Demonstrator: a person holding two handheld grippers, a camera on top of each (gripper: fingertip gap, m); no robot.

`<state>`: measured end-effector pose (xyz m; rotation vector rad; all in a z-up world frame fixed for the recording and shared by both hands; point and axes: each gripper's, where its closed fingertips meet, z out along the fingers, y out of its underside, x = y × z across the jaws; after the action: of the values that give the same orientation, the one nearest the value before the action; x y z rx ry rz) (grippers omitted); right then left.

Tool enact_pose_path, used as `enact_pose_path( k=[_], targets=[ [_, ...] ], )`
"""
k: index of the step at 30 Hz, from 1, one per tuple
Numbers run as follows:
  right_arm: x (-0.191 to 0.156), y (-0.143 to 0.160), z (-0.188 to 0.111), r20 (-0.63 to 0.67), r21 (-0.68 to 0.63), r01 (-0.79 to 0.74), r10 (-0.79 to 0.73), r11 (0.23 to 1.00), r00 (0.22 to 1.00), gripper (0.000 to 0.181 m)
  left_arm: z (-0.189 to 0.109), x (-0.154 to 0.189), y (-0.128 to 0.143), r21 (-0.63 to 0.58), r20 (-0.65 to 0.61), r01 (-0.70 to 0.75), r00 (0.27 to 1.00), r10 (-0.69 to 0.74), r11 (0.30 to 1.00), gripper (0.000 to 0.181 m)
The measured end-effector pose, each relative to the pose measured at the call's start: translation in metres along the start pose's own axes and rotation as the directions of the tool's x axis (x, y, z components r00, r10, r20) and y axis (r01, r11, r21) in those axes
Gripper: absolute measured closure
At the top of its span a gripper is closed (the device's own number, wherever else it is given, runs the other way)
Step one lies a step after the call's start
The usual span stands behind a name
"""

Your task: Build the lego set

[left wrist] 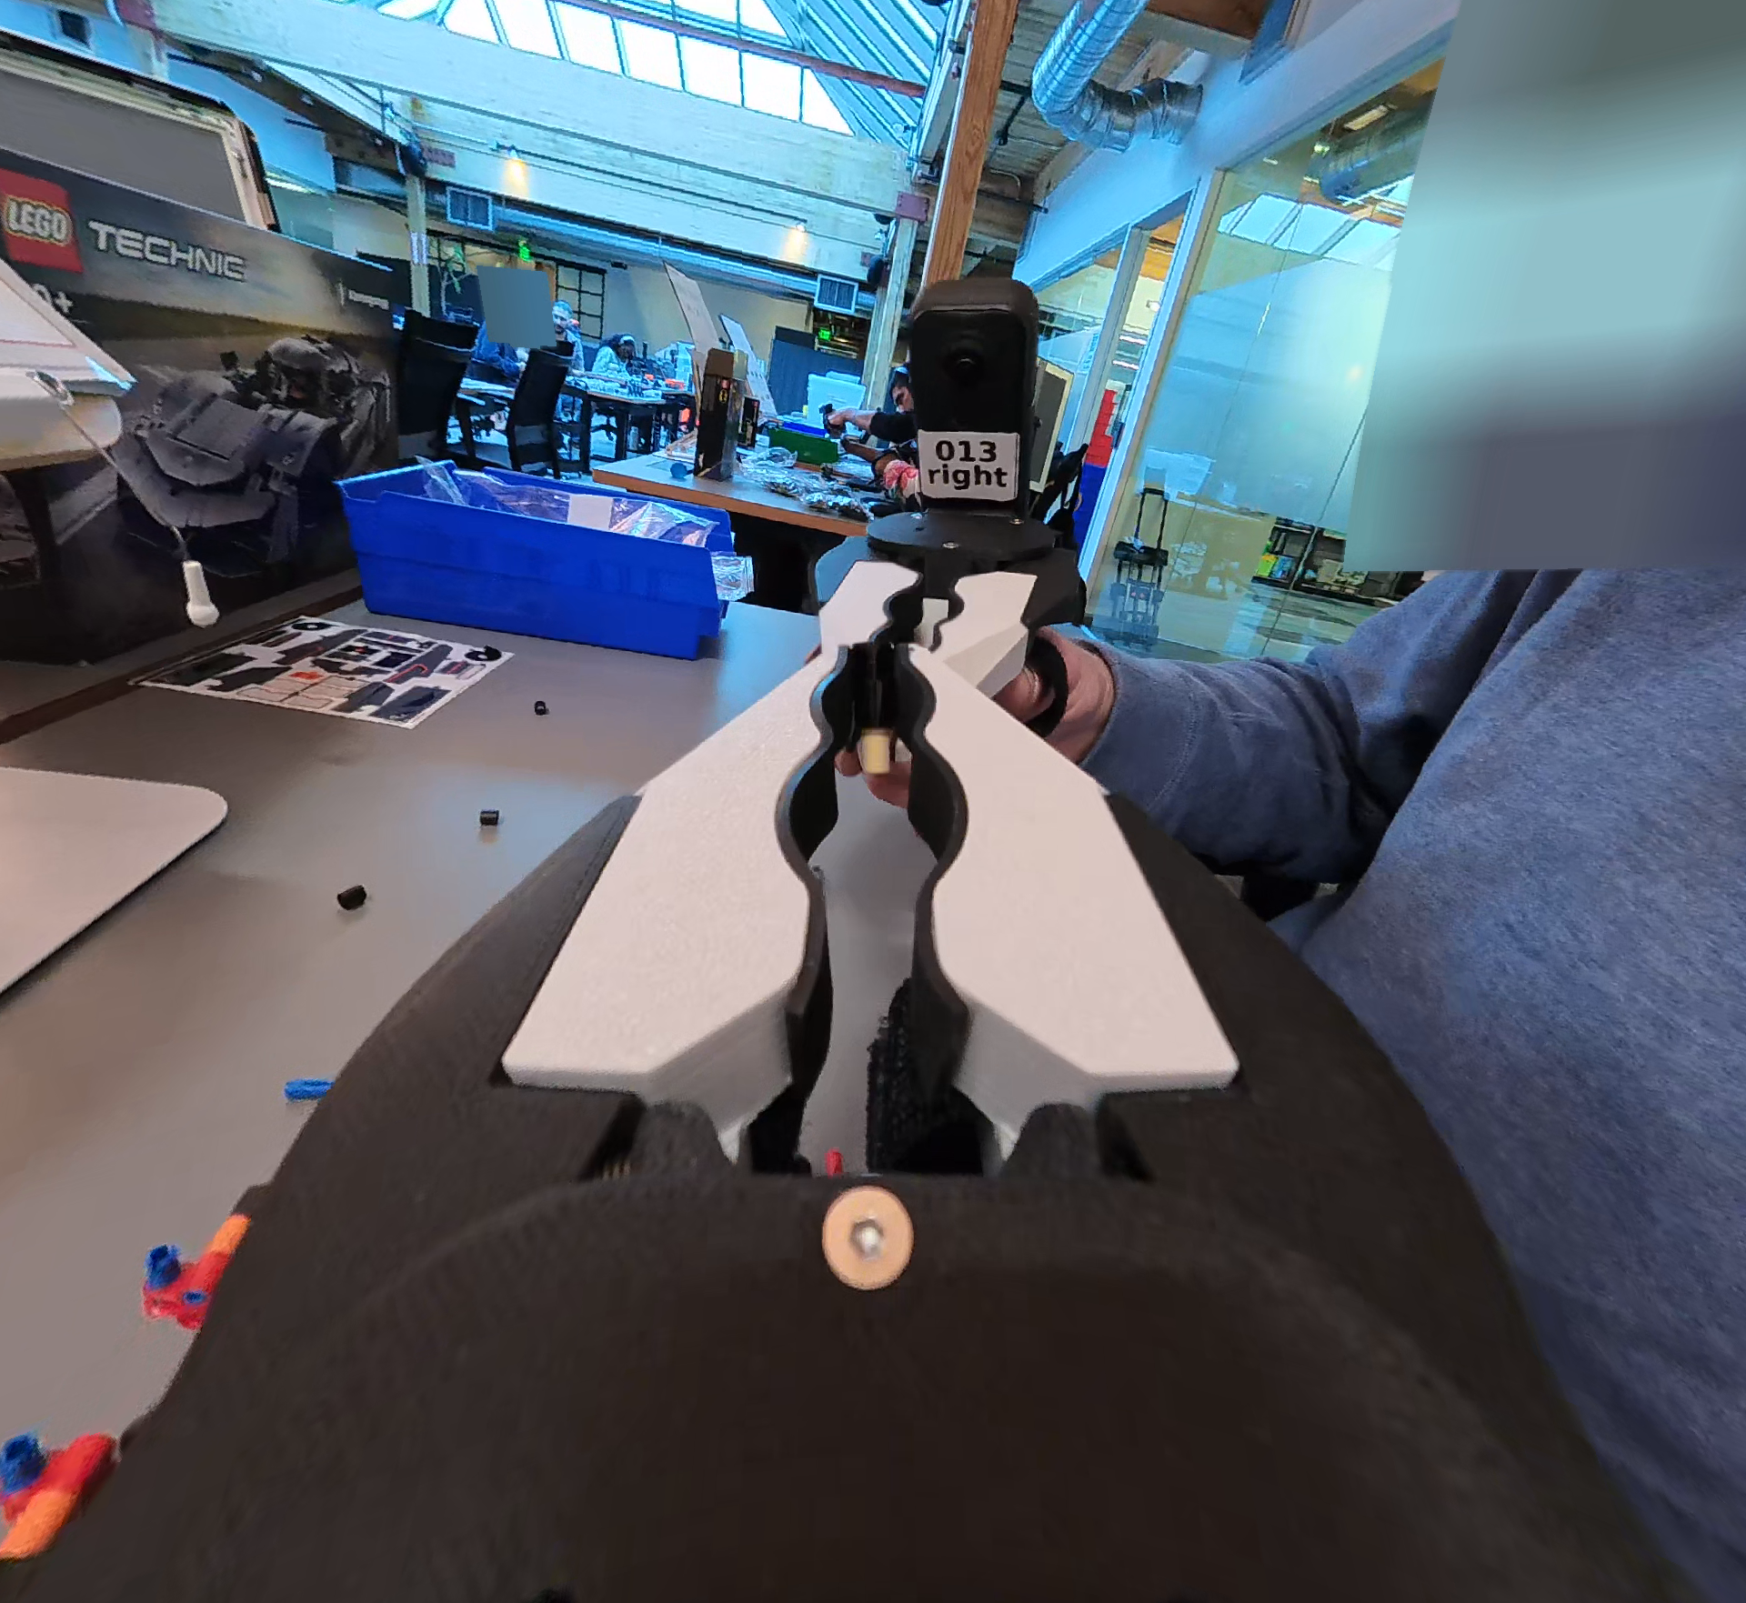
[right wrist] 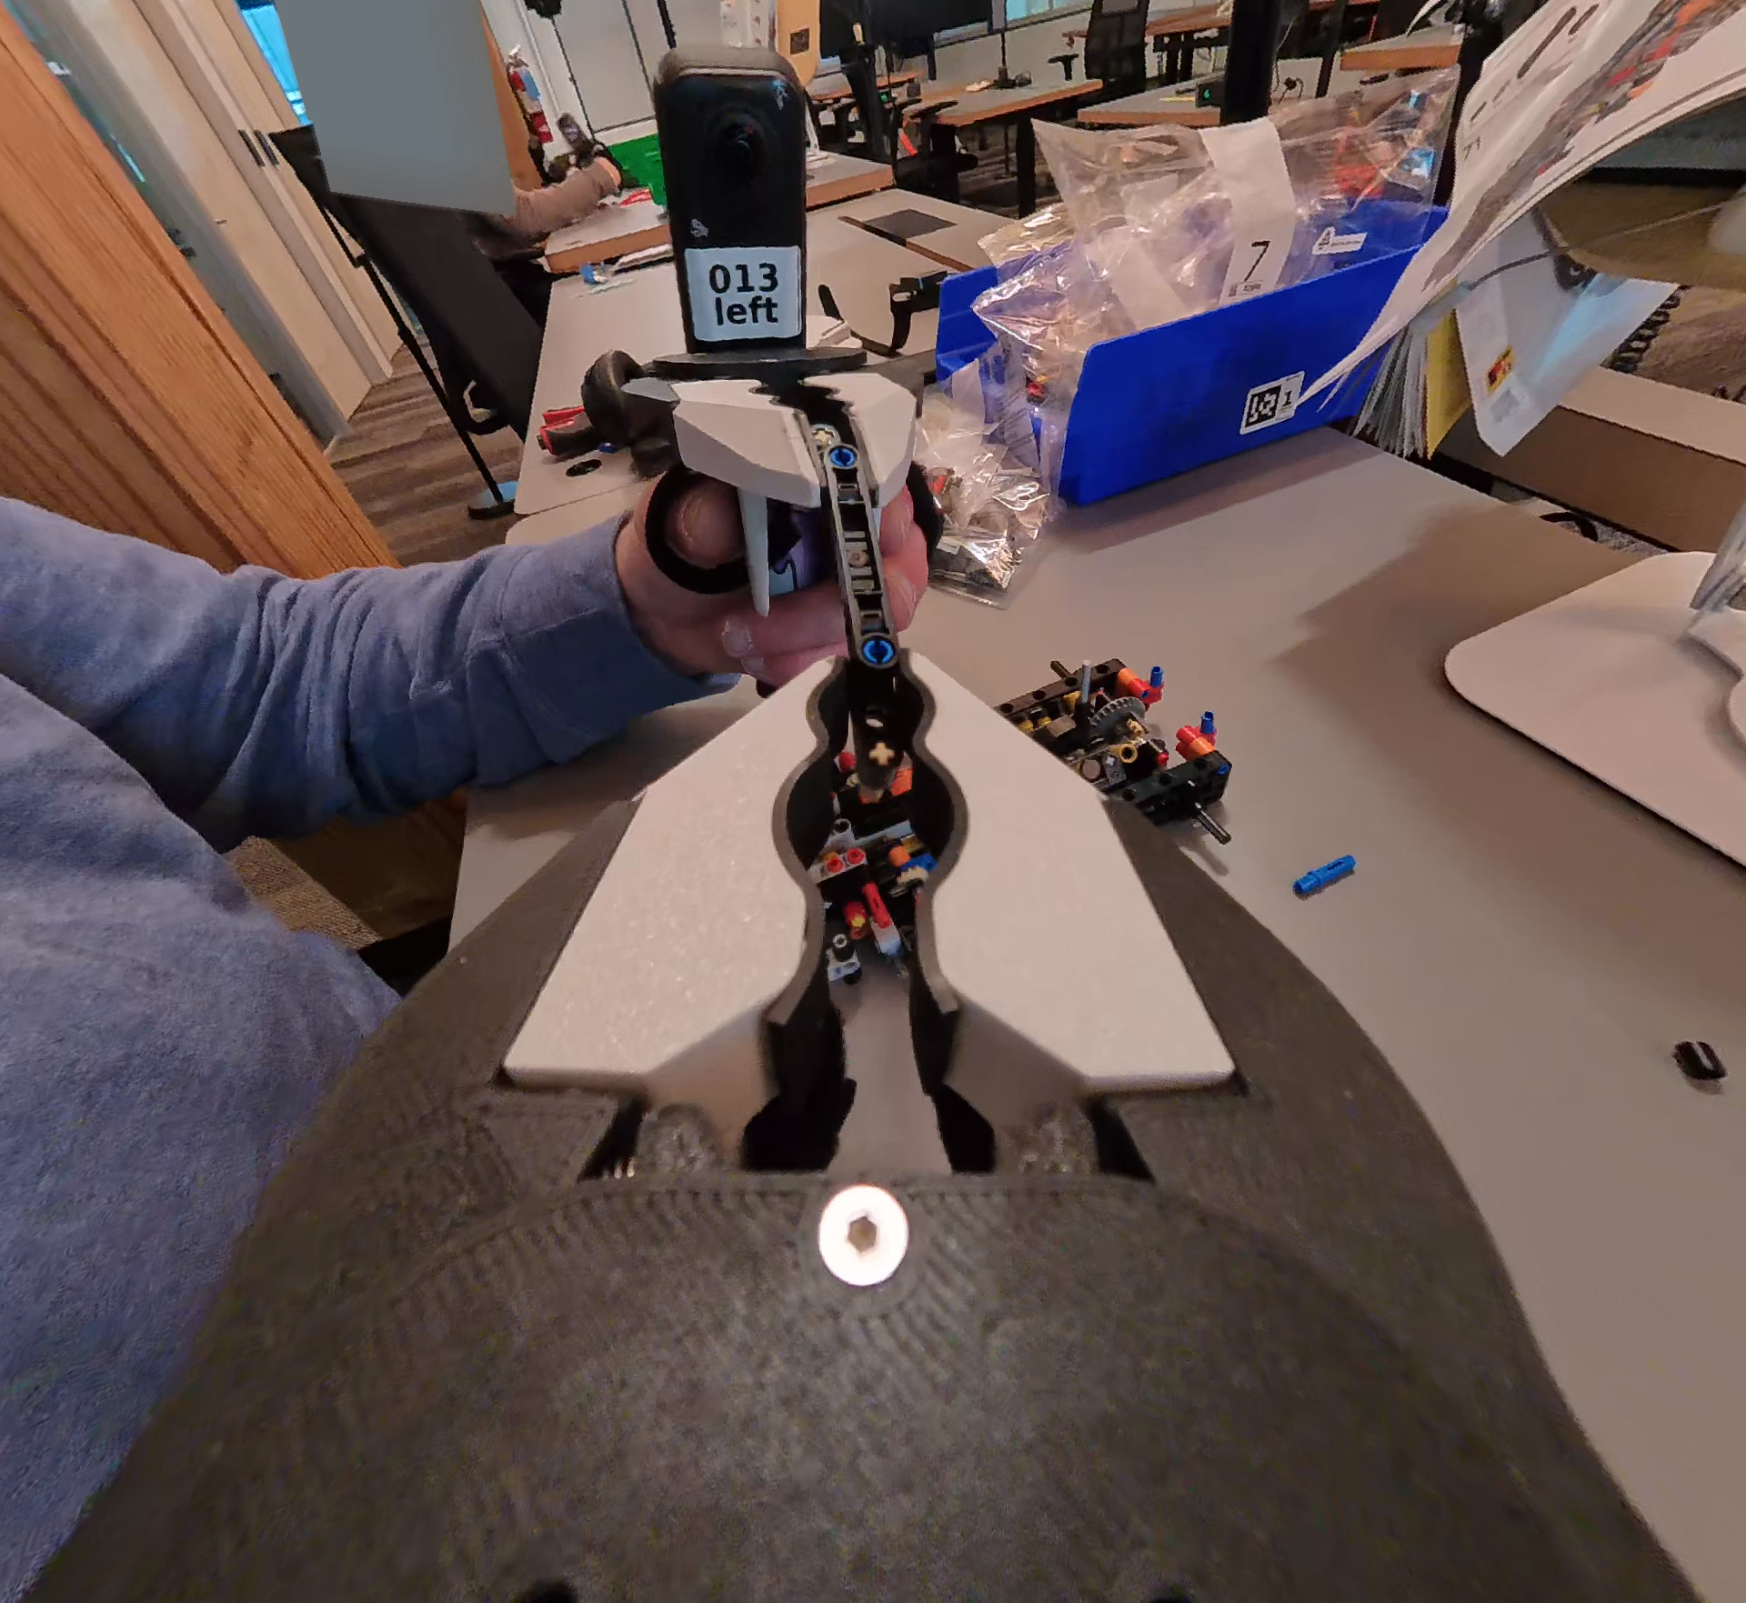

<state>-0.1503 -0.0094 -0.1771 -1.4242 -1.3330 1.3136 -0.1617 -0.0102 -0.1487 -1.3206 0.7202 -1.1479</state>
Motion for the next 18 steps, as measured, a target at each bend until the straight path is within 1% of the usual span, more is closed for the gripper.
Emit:
enact_pose_path(
  k=[4,9,12,14,18],
  targets=[
    [-0.005,0.002,0.003,0.022,-0.004,0.007,-0.007,1.000,1.000,0.176,-0.004,0.003,0.003,-0.009,-0.001,0.010,1.000,-0.010,1.000,0.175],
    [-0.012,0.006,0.006,0.066,-0.015,-0.005,0.006,1.000,0.998,0.177,-0.010,0.009,0.008,-0.051,-0.006,0.009,1.000,-0.009,0.999,0.175],
    [-0.018,0.009,0.010,0.091,-0.030,0.003,0.000,1.000,0.996,0.177,-0.017,0.015,0.011,-0.074,-0.020,-0.001,1.000,-0.001,0.997,0.171],
    [-0.020,0.011,0.012,0.102,-0.036,-0.004,0.008,0.999,0.995,0.177,-0.024,0.014,0.014,-0.099,0.006,-0.011,1.000,0.012,0.995,0.168],
    [-0.021,0.013,0.014,0.127,-0.040,-0.045,0.050,0.998,0.991,0.177,-0.042,0.012,0.009,-0.103,0.044,-0.016,0.999,0.021,0.995,0.164]
  ],
)
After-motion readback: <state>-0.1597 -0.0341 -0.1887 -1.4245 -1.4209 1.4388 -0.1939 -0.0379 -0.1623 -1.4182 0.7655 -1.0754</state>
